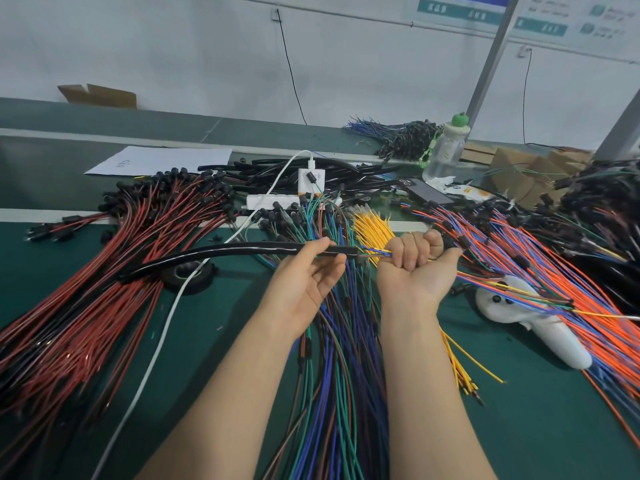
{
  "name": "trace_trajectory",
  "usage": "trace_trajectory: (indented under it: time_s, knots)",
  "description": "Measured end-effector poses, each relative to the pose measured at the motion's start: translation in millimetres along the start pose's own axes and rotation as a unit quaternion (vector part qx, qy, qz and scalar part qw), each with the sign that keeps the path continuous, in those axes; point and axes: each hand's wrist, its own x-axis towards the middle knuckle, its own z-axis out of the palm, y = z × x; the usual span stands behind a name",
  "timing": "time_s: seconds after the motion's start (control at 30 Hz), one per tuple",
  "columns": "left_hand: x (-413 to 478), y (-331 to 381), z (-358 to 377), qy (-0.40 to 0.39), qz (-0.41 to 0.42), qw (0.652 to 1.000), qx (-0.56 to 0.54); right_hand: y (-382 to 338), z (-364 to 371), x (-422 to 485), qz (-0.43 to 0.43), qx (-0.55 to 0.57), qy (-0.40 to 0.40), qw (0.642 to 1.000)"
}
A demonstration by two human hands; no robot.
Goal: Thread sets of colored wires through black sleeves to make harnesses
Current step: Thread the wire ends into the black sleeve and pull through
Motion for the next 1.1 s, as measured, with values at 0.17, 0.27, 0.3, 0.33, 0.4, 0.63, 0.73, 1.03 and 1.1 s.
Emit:
trace_trajectory:
  time_s: [0.17, 0.27, 0.3, 0.33, 0.4, 0.63, 0.73, 1.03, 1.1]
  knots:
    - [-0.6, -2.3, 0.4, -0.005, -0.016, 1.000, -0.002, -1.8, 4.3, 2.2, 0.056, 0.154, -0.018, 0.986]
    - [-1.4, -2.6, 2.3, -0.005, -0.023, 0.999, -0.022, -1.1, 4.3, 1.4, 0.060, 0.138, -0.018, 0.988]
    - [-1.7, -2.7, 3.0, -0.005, -0.024, 0.999, -0.031, -1.6, 4.2, 1.6, 0.061, 0.136, -0.022, 0.989]
    - [-1.8, -3.0, 3.7, -0.005, -0.024, 0.999, -0.038, -2.0, 4.8, 1.3, 0.060, 0.136, -0.024, 0.989]
    - [-2.0, -3.5, 4.4, -0.004, -0.024, 0.999, -0.044, -1.0, 4.0, 0.8, 0.058, 0.133, -0.023, 0.989]
    - [-2.2, -3.5, 2.8, -0.009, -0.026, 0.999, -0.045, -1.0, 4.0, 1.0, 0.057, 0.115, -0.028, 0.991]
    - [-2.2, -3.5, 2.7, -0.013, -0.024, 0.999, -0.043, -1.2, 4.1, 0.5, 0.056, 0.106, -0.032, 0.992]
    - [-2.3, -3.7, 2.6, -0.023, -0.015, 0.999, -0.039, -2.4, 4.6, -0.9, 0.054, 0.095, -0.037, 0.993]
    - [-1.2, -5.1, 1.7, -0.025, -0.010, 1.000, -0.015, -2.3, 4.7, -0.9, 0.053, 0.090, -0.038, 0.994]
